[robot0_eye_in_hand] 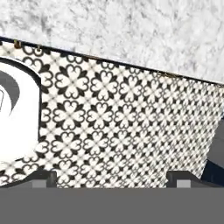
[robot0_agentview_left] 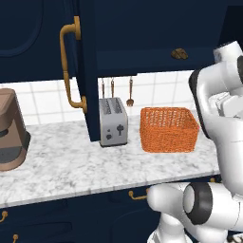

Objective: Open the cabinet, pick up the bread from the cabinet and place it in the basket. Then move the basket to the dining counter.

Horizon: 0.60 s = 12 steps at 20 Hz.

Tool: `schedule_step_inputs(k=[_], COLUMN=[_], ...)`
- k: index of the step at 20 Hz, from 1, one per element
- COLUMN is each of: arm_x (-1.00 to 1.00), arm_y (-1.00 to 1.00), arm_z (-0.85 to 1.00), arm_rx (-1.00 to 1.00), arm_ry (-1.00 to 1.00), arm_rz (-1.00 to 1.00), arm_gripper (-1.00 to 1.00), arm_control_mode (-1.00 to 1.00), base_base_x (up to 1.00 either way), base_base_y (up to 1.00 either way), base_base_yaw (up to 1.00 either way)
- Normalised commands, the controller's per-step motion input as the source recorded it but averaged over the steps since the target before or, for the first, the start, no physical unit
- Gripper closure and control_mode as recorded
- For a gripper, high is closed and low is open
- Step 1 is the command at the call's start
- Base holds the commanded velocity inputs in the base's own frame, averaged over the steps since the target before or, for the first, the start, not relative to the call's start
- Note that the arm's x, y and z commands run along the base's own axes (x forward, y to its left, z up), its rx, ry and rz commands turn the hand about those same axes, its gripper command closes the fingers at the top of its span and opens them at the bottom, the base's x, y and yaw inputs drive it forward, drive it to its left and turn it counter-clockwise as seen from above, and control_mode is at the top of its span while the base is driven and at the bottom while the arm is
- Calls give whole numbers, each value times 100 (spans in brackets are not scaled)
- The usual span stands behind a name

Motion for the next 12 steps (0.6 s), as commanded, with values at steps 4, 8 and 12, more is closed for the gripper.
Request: schedule_step_inputs(k=[4,8,12], arm_x=[40,40,20], arm_y=[8,25,37], arm_z=[-3,1,0], arm_rx=[71,44,21], arm_ry=[7,-36,-67], arm_rz=[14,23,37], arm_gripper=[-100,-100,-100], arm_control_mode=[-100,-100,-100], base_base_x=[0,0,0], base_base_y=[0,0,0], base_base_yaw=[0,0,0])
